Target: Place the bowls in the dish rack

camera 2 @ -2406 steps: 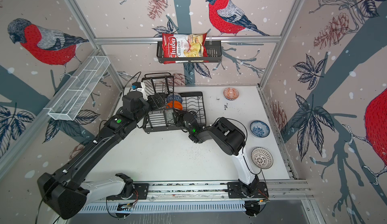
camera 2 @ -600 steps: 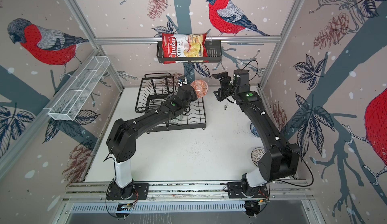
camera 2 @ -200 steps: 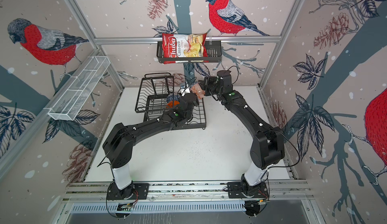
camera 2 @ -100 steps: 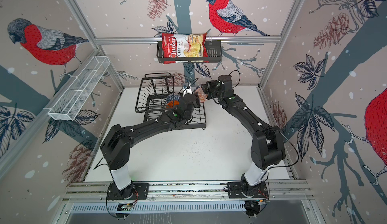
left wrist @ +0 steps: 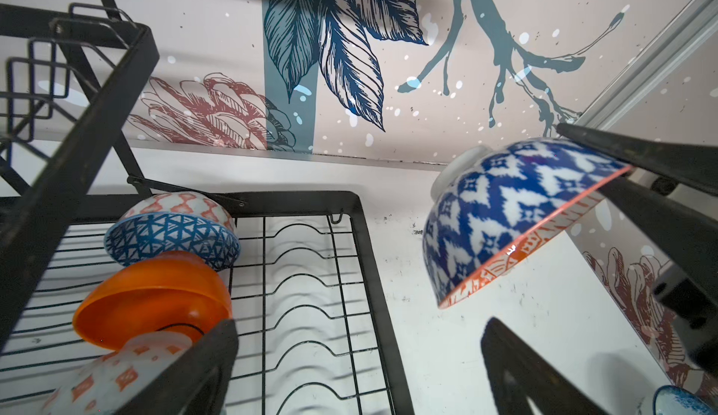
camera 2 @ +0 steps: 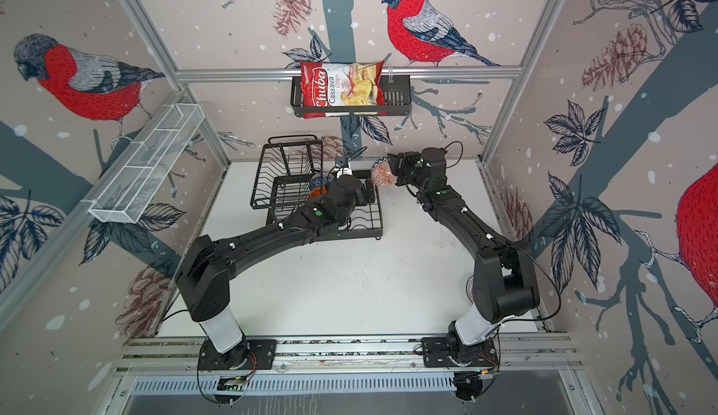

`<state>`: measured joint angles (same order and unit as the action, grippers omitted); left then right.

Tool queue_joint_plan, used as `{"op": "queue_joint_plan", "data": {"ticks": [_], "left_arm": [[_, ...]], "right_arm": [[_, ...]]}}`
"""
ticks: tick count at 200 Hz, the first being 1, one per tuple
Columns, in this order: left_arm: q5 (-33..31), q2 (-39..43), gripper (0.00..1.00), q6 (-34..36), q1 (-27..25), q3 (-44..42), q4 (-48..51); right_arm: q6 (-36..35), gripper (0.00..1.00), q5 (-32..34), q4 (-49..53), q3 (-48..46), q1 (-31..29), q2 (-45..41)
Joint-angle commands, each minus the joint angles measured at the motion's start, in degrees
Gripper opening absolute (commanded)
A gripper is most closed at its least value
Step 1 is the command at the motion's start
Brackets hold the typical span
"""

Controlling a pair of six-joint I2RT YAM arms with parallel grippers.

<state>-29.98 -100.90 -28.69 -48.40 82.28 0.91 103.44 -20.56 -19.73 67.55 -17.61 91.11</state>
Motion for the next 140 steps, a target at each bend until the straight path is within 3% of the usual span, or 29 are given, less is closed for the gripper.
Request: {"op": "queue_joint_plan", "data": {"ticks": [1,29,95,140], "left_arm": [[5.55,0.59,0.97,-1.02,1.23,2.95,6.17],[12.56,-0.17,0.97,-5.83,4.03,9.27,17.08],[24.87,-0.85,0.97,-6.69,7.54,17.39,31.92],[28.66,-1.05,0.97,-5.53,11.00,21.74,37.61]], "right_arm": [[-0.36,0.00,1.36,-7.26,-1.38,0.23,-1.27],[-2.17,0.00,4.11,-10.24,-3.87,0.06,-2.46],[-3.99,0.00,10.90,-23.48,-10.41,-3.08,-1.71],[-7.18,0.00,14.60,-28.30,-11.69,-6.31,1.63]]}}
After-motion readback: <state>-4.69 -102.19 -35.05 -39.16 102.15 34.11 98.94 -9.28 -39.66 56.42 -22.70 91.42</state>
